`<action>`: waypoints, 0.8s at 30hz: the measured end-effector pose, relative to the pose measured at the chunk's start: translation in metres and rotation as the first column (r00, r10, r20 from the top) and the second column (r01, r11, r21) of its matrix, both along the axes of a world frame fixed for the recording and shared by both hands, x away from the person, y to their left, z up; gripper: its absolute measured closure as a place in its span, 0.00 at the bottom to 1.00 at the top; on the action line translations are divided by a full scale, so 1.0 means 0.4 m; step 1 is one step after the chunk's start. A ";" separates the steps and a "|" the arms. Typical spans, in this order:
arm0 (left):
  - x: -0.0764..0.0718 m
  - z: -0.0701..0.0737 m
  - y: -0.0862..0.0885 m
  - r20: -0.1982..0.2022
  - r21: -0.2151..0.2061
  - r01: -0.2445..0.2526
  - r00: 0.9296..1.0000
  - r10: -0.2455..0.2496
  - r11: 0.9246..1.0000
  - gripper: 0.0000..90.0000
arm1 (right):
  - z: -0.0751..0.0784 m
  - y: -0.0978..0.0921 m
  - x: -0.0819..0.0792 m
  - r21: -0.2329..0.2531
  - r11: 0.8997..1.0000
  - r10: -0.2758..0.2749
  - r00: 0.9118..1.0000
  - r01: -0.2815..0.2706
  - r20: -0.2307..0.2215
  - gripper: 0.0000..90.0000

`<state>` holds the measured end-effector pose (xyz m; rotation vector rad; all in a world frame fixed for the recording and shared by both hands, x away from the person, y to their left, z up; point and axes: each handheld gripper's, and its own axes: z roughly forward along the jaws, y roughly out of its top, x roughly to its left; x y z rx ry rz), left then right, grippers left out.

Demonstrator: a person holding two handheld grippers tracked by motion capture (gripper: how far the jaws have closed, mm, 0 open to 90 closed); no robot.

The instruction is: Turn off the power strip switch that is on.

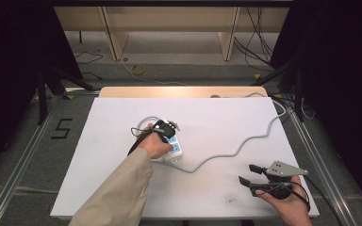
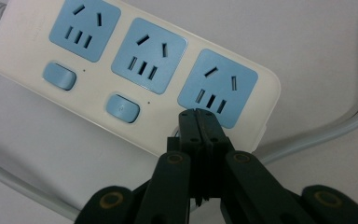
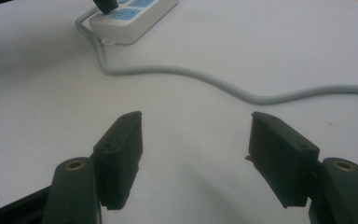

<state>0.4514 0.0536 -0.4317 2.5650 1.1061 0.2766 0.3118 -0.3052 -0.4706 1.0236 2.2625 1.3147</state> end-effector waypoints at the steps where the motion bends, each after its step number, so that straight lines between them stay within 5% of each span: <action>1: 0.000 0.003 0.002 0.007 -0.005 0.003 1.000 -0.003 1.000 0.99 | 0.000 0.000 0.000 0.000 1.000 0.000 1.000 0.000 0.000 0.40; 3: 0.000 0.001 0.006 0.014 -0.001 -0.006 1.000 0.006 1.000 0.90 | 0.000 0.000 0.000 -0.001 1.000 0.001 1.000 -0.001 0.000 0.40; 14: -0.021 0.025 0.033 0.086 -0.099 -0.023 0.996 0.031 0.995 0.75 | -0.001 0.001 0.000 -0.001 1.000 0.002 1.000 -0.002 -0.006 0.40; 24: -0.055 0.046 0.062 0.148 -0.176 -0.037 0.987 0.064 0.984 0.52 | -0.001 0.003 0.000 -0.001 1.000 0.004 1.000 -0.004 -0.008 0.40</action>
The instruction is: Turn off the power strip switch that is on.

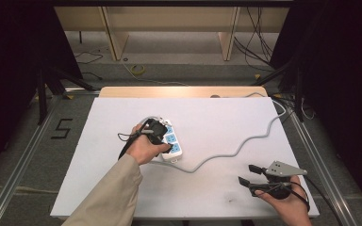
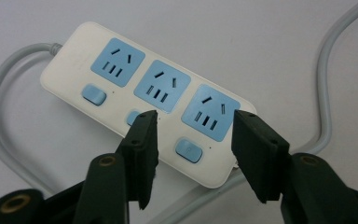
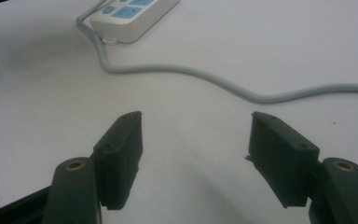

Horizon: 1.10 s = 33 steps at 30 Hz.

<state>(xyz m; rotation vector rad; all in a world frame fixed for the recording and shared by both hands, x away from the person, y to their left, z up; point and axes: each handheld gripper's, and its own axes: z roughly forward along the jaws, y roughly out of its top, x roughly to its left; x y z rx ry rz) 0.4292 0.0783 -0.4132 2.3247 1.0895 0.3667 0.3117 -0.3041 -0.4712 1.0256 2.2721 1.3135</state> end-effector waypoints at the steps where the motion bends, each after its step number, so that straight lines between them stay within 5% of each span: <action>1: -0.004 -0.001 0.004 0.016 0.000 -0.001 1.000 0.001 1.000 0.50 | 0.000 0.000 0.000 0.000 1.000 -0.001 1.000 0.001 0.000 0.40; 9: -0.050 -0.016 0.050 0.117 0.033 0.037 0.992 -0.041 0.999 0.35 | -0.001 0.001 0.001 0.001 1.000 0.002 1.000 -0.002 -0.001 0.40; 20: -0.124 -0.048 0.111 0.180 0.034 0.070 0.981 -0.075 0.997 0.28 | -0.003 0.005 0.001 -0.002 1.000 0.004 1.000 -0.004 -0.003 0.40; 33: -0.167 -0.080 0.181 0.215 0.004 0.018 0.976 -0.018 1.000 0.26 | -0.002 0.002 0.001 -0.002 1.000 0.003 1.000 -0.003 -0.005 0.40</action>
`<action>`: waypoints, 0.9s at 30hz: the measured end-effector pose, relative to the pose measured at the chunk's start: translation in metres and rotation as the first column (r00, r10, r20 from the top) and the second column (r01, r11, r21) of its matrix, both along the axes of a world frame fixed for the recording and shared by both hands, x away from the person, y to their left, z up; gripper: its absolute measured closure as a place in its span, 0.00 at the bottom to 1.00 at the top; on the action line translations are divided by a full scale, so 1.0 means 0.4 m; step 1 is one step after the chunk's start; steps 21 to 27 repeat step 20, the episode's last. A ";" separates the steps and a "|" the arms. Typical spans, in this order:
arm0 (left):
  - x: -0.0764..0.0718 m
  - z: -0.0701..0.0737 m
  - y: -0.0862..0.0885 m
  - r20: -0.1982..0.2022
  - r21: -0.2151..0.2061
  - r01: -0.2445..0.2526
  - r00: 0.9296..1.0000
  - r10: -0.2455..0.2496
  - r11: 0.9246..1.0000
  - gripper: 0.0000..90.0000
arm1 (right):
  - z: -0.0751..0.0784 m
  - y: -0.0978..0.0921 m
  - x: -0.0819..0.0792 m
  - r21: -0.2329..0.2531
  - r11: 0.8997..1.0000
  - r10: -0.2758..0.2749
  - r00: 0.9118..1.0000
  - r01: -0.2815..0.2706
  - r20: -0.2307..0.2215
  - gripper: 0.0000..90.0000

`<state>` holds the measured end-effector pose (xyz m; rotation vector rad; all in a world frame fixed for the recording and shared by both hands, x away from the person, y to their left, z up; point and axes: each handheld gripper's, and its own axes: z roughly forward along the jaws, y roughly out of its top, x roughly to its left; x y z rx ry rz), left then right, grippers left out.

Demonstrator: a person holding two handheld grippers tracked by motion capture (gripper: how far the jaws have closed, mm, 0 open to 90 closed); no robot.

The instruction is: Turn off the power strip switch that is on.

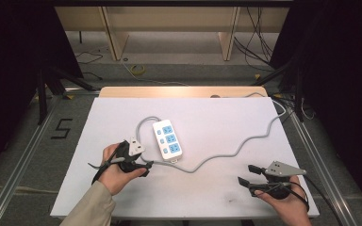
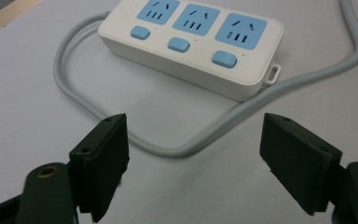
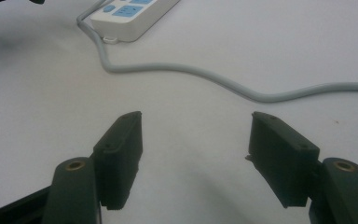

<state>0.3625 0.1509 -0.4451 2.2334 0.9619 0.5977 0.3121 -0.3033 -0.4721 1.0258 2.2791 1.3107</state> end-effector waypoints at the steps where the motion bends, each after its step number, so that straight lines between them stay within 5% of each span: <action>1: -0.004 -0.004 0.007 0.003 -0.002 -0.004 1.000 0.004 1.000 0.26 | 0.000 0.000 0.000 0.000 1.000 0.001 1.000 -0.001 0.001 0.40; 7: -0.035 -0.032 0.054 0.012 -0.017 -0.029 0.999 0.030 0.999 0.26 | 0.000 0.000 0.000 0.003 1.000 0.001 1.000 -0.001 0.001 0.40; 14: -0.063 -0.057 0.087 0.023 0.011 -0.058 0.998 0.058 0.998 0.25 | 0.000 0.001 0.000 0.002 1.000 0.001 1.000 -0.001 0.000 0.40; 20: -0.057 -0.078 0.104 0.004 -0.022 -0.109 0.994 0.109 0.994 0.22 | 0.000 -0.001 0.000 0.006 1.000 0.000 1.000 0.000 0.000 0.40; 27: -0.057 -0.078 0.104 0.004 -0.022 -0.109 0.994 0.109 0.994 0.22 | 0.000 -0.001 0.000 0.006 1.000 0.000 1.000 0.000 0.000 0.40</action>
